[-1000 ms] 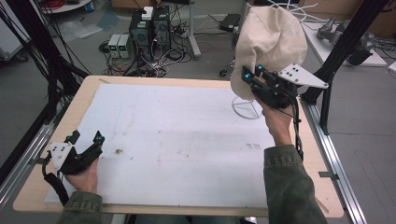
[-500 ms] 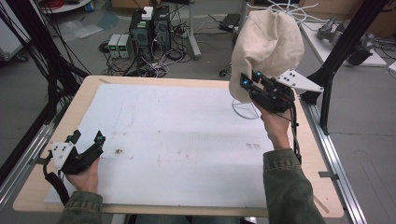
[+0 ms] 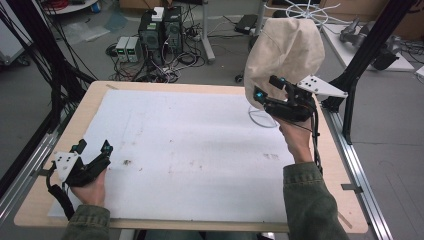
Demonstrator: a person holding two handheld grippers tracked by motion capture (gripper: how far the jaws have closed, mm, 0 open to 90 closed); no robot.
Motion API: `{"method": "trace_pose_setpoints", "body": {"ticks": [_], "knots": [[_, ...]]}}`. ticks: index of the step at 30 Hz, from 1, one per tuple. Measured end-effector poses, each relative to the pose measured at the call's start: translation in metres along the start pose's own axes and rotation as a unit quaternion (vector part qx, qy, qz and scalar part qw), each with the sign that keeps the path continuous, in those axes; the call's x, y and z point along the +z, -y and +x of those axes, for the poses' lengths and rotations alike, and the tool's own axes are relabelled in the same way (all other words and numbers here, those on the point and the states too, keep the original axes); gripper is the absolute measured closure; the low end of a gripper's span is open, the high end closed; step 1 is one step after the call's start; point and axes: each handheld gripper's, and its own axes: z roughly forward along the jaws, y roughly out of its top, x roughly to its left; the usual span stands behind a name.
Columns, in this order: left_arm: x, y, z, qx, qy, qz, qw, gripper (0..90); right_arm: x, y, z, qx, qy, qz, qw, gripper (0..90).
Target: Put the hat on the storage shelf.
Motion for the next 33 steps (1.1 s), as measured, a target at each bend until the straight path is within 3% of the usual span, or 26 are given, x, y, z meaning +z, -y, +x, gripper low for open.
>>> {"method": "trace_pose_setpoints", "body": {"ticks": [2, 9, 12, 14, 27, 33], "knots": [[0.000, 0.000, 0.000, 0.001, 0.000, 0.000, 1.0000, 24.3, -0.003, 0.001, 0.001, -0.002, 0.013, -0.006, 0.9999, 19.5], [0.000, 0.000, -0.001, 0.001, 0.002, 0.000, 1.0000, 24.2, -0.009, 0.003, 0.000, 0.002, 0.031, -0.012, 0.9994, 13.7], [0.001, 0.000, -0.001, 0.002, 0.003, 0.001, 1.0000, 24.3, -0.014, 0.008, -0.001, 0.000, 0.063, -0.003, 0.9980, 10.6], [0.001, 0.000, -0.001, 0.002, 0.002, 0.000, 1.0000, 24.2, -0.019, 0.009, -0.002, -0.001, 0.075, 0.001, 0.9972, 10.5], [0.000, 0.000, -0.001, 0.001, 0.002, 0.001, 1.0000, 24.3, -0.047, 0.020, 0.000, 0.007, 0.099, 0.004, 0.9950, 10.5], [0.000, 0.000, -0.001, 0.000, 0.001, 0.001, 1.0000, 24.2, -0.061, 0.028, 0.000, 0.010, 0.127, -0.003, 0.9918, 10.5]]}}
